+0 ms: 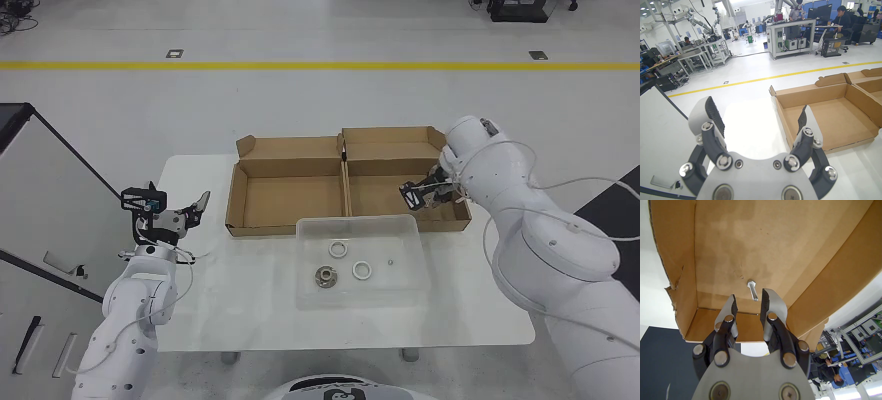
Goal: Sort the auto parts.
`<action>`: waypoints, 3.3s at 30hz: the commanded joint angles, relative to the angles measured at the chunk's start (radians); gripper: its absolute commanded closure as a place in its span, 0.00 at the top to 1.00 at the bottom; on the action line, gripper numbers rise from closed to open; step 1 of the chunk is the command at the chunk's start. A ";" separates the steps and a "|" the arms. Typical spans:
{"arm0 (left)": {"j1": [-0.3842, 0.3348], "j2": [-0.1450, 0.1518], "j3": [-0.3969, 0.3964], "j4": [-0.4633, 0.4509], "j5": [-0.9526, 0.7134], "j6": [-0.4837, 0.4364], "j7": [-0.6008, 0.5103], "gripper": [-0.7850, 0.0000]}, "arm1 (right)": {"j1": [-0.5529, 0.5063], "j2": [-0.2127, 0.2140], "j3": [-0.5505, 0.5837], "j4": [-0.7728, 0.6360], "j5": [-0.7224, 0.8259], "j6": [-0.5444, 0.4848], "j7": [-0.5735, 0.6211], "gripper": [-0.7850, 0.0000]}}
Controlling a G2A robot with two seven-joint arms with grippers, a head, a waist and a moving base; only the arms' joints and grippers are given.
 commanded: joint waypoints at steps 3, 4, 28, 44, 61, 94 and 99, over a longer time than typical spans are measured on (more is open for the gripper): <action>0.000 0.000 0.000 0.000 0.000 0.000 0.000 1.00 | 0.017 0.003 0.000 -0.001 0.008 0.000 -0.016 0.49; 0.000 0.000 0.000 0.000 0.000 0.000 0.000 1.00 | 0.021 0.004 0.000 0.000 0.010 0.000 -0.023 0.51; 0.000 0.000 0.000 0.000 0.000 0.000 0.000 1.00 | 0.071 0.019 0.003 -0.014 0.035 0.000 -0.135 1.00; 0.000 0.000 0.000 0.000 0.000 0.000 0.000 1.00 | 0.098 0.008 0.000 -0.088 0.142 0.000 -0.107 1.00; 0.000 0.000 0.000 0.000 0.000 0.000 0.000 1.00 | 0.104 -0.074 0.000 -0.112 0.413 0.000 0.043 1.00; 0.000 0.000 0.000 0.000 0.000 0.000 0.000 1.00 | 0.102 0.004 0.041 -0.308 0.605 0.034 -0.038 1.00; 0.000 0.000 0.000 0.000 0.000 0.000 0.000 1.00 | 0.109 0.057 0.059 -0.392 0.595 0.000 -0.024 1.00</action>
